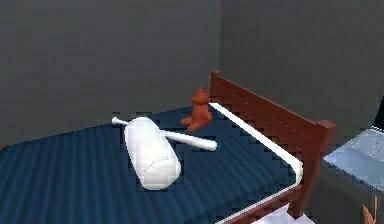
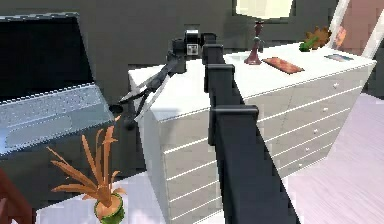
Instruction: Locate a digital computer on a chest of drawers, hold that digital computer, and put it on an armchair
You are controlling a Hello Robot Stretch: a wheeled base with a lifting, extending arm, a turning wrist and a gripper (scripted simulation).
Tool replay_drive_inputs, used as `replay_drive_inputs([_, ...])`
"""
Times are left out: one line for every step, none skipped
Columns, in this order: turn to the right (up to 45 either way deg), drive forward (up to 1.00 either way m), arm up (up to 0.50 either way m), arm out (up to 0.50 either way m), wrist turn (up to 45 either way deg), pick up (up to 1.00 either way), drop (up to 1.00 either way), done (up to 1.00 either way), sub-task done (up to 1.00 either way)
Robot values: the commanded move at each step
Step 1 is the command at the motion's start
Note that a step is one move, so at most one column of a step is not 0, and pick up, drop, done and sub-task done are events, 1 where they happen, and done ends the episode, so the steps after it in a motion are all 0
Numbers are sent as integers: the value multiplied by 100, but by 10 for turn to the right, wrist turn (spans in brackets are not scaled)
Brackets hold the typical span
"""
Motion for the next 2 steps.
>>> replay_drive_inputs([0, 0, 0, -48, 0, 0, 0, 0, 0])
replay_drive_inputs([-450, 0, 0, 0, 0, 0, 0, 0, 0])
